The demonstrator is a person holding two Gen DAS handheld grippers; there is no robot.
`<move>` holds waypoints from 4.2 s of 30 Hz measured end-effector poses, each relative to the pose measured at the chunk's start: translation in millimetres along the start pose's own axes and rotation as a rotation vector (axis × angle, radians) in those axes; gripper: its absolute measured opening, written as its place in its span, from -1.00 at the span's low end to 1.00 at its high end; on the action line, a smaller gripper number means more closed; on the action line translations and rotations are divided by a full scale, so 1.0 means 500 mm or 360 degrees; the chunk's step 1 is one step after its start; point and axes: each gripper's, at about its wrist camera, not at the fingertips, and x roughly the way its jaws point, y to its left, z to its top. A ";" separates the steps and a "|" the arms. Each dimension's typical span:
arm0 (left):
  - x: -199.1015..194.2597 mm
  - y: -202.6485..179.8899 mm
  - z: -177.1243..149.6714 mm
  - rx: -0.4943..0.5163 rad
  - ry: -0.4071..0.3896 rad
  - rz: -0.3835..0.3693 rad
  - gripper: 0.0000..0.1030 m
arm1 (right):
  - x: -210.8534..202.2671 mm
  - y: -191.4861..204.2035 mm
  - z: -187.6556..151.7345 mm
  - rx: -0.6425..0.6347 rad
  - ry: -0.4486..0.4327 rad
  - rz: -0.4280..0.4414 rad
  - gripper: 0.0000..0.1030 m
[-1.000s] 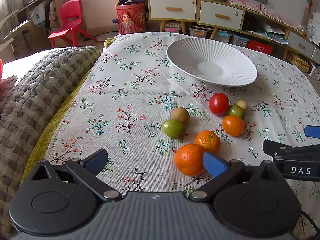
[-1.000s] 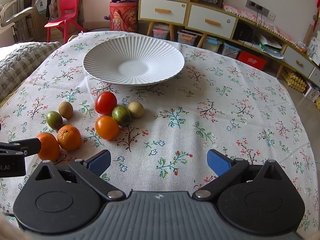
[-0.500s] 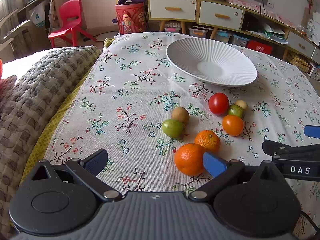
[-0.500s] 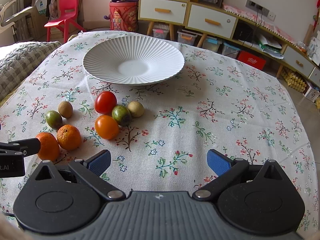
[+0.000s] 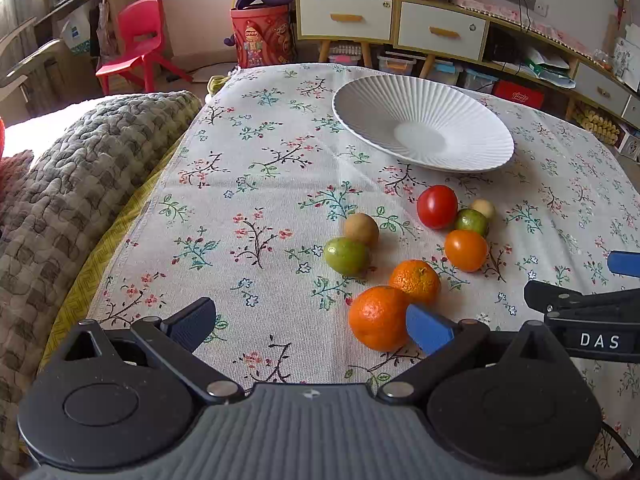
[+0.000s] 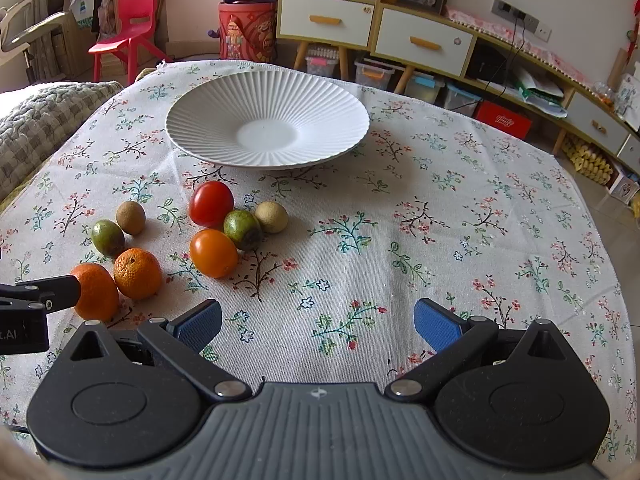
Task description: Organize fruits
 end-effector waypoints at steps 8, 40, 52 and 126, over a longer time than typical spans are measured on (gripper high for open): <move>0.002 -0.004 -0.002 0.0005 0.0007 -0.0019 0.79 | 0.000 0.000 -0.001 0.0003 0.0001 0.0001 0.99; 0.056 0.017 -0.022 -0.0074 0.0070 -0.0563 -0.45 | 0.068 0.020 0.026 0.0065 0.0124 0.0515 0.17; 0.055 0.022 -0.020 -0.0077 0.0077 -0.0557 -0.47 | 0.094 0.036 0.049 0.0045 0.0090 0.0503 -0.29; 0.209 -0.102 0.235 0.0243 -0.0211 -0.0428 -0.49 | 0.219 -0.062 0.241 0.0158 -0.0021 0.0479 -0.49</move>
